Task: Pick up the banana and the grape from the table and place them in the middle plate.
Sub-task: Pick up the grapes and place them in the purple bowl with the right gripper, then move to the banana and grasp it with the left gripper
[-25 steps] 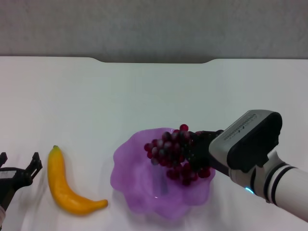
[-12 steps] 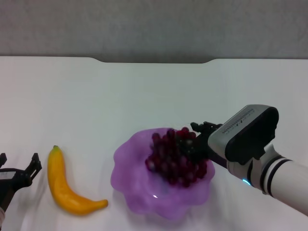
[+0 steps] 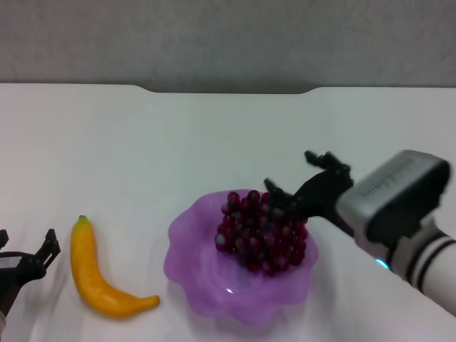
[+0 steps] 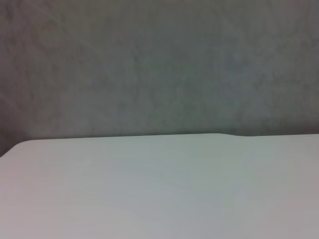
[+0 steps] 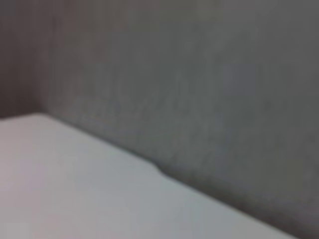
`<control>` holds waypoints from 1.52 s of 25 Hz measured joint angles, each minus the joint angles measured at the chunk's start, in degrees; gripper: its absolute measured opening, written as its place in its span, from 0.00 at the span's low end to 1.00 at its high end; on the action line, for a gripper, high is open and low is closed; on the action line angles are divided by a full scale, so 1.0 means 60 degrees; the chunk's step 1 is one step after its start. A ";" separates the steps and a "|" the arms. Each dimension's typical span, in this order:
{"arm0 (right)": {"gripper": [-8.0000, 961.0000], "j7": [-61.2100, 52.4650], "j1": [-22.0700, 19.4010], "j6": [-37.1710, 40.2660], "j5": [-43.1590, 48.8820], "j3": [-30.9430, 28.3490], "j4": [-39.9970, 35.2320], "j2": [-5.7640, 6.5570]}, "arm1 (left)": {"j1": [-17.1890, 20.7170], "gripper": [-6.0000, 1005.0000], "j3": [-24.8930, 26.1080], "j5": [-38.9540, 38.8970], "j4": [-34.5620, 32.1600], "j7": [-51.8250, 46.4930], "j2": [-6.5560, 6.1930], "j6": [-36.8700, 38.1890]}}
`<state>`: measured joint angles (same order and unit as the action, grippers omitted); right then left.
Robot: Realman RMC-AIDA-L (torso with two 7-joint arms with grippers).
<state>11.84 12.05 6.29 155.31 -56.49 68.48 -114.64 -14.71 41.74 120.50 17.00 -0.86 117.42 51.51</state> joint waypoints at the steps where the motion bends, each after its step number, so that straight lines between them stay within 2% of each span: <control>1: 0.84 0.0075 -0.0199 0.0410 0.0005 0.0020 0.0018 -0.0003 | 0.0008 0.89 0.0000 -0.0001 -0.0004 -0.0009 0.0000 0.0000; 5: 0.92 0.0158 -0.0845 0.2411 0.0098 0.0208 -0.0208 0.0001 | 0.0012 0.89 0.0015 -0.0001 0.0016 -0.0002 0.0011 0.0011; 9: 0.90 0.0232 -0.1050 0.3545 0.0107 0.0233 -0.0837 0.0005 | 0.0021 0.89 0.0149 -0.0001 0.0076 -0.0018 0.0029 0.0093; 12: 0.87 0.0279 -0.1062 0.4447 0.0105 0.0135 -0.1704 0.0006 | 0.0024 0.89 0.0196 -0.0001 0.0112 -0.0053 0.0044 0.0115; 16: 0.81 0.0307 -0.0886 0.7048 0.0056 0.0109 -0.3803 -0.0022 | -0.0019 0.89 0.0192 -0.0001 0.0121 -0.0067 0.0046 0.0115; 23: 0.78 0.0246 -0.0710 0.7506 -0.0210 0.0158 -0.5246 -0.0067 | 0.0002 0.89 0.0242 -0.0007 0.0126 -0.0233 0.0040 0.0127; 28: 0.77 -0.0094 -0.0265 0.7923 -0.0574 0.0365 -0.6484 -0.0068 | -0.0039 0.89 0.0229 -0.0009 0.0126 -0.0305 0.0041 0.0130; 38: 0.76 -0.1242 0.0397 0.7899 -0.0720 0.0609 -0.7827 -0.0113 | -0.0058 0.89 0.0201 0.0059 0.0647 -0.0534 0.0038 0.0219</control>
<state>4.39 14.43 53.68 150.99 -52.84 21.51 -115.31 -15.06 42.95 120.86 20.88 -4.06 117.65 52.82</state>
